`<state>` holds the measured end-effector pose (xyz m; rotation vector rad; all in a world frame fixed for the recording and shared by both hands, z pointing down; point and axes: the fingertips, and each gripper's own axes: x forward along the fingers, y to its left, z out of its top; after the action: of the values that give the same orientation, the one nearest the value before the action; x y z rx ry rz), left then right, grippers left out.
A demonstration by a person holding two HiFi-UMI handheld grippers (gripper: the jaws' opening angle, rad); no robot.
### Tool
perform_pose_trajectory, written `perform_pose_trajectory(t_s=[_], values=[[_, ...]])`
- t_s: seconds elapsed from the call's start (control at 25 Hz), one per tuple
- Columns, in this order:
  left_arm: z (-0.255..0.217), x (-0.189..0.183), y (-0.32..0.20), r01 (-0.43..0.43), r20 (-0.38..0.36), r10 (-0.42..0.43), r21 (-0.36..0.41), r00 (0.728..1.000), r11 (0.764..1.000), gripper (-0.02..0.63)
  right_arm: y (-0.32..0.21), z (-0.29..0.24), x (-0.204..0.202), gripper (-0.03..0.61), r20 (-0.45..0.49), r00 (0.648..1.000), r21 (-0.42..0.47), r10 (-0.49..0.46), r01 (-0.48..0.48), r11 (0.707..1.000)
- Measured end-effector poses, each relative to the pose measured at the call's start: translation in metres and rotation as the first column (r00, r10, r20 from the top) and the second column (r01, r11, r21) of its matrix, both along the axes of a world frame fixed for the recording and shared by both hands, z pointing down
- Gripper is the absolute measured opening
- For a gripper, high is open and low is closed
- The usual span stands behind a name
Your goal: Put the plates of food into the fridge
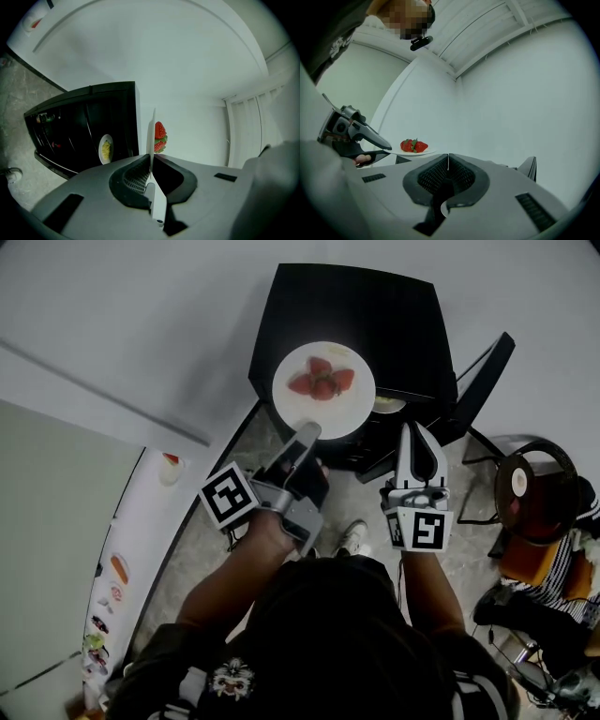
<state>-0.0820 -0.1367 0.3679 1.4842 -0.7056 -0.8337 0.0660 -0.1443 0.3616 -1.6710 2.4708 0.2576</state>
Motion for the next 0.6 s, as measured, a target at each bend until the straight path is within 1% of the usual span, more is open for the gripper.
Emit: perform_pose_trajectory(t_s=[0.24,0.48,0.6], values=[[0.015,0.008,0.020,-0.021,0.002,0.021,-0.023,1.000,1.000,0.034,-0.003,0.000,0.001,0.025,-0.012,1.000,0.006,0.013,-0.013,1.000],[0.043,0.015,0.047,-0.038,-0.005,0.038,-0.089,0.999,0.995,0.034,-0.001,0.004,0.002,0.025,-0.009,1.000,0.004,0.029,-0.029,1.000],[0.056,0.010,0.050,-0.028,0.010,0.029,-0.102,1.000,0.994,0.034,-0.001,0.010,-0.002,0.025,-0.021,0.999,-0.005,0.028,-0.028,1.000]])
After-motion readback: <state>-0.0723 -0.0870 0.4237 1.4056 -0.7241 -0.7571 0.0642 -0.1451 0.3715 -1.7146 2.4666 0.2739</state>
